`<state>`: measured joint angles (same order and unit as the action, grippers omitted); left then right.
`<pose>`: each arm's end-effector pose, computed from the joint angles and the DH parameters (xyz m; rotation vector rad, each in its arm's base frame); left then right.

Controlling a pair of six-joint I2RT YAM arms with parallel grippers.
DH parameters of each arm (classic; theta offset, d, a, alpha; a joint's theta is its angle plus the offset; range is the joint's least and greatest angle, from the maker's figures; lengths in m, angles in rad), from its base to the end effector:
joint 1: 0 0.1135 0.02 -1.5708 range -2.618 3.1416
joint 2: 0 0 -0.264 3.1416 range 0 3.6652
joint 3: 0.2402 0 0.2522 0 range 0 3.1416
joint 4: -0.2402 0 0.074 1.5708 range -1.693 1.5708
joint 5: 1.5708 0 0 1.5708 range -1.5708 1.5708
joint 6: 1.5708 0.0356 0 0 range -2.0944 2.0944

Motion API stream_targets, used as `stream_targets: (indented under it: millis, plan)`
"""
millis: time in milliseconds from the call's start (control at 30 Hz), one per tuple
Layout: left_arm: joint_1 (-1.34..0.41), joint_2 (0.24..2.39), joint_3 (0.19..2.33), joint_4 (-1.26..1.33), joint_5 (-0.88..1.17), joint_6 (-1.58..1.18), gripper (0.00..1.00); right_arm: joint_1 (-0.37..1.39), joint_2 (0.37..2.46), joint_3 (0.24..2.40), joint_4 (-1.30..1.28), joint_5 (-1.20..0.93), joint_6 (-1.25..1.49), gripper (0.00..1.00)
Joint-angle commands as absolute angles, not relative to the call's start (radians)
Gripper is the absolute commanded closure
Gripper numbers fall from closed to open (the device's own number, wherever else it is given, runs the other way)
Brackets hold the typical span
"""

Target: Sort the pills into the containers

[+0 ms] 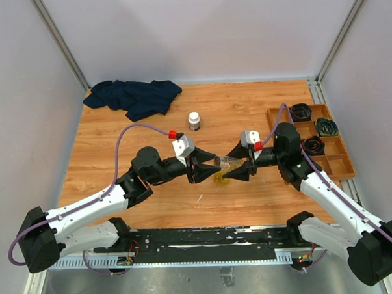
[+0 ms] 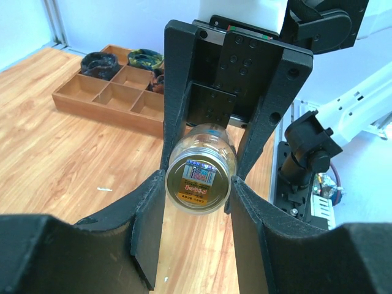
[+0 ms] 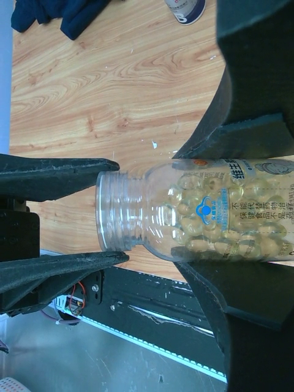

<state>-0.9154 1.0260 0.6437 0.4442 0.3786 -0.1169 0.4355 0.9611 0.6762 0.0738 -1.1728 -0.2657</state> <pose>0.1357 -0.1981 0.3102 0.9146 1.3358 -1.0973 0.1735 0.1169 0.3003 -1.3368 1.1899 1.1518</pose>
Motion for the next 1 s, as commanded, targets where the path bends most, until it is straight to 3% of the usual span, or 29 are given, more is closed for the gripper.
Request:
stream_targets:
  millis: [0,367,800,900,967]
  plan:
    - [-0.916,1.030,0.639,0.457,0.423,-0.192,0.65,0.423,0.940,0.703,0.144,-1.180,-0.264,0.99]
    - [-0.917,1.058,0.609,0.486,0.414,-0.221,0.56,0.424,0.945,0.702,0.149,-1.181,-0.259,0.99]
    - [-0.917,0.938,0.569,0.499,0.339,-0.235,0.21,0.423,0.948,0.702,0.149,-1.178,-0.260,1.00]
    - [-0.917,0.887,0.549,0.495,0.311,-0.253,0.05,0.423,0.945,0.702,0.149,-1.178,-0.259,0.99]
    - [-0.916,0.847,0.538,0.483,0.265,-0.297,0.01,0.423,0.945,0.702,0.149,-1.179,-0.261,0.99]
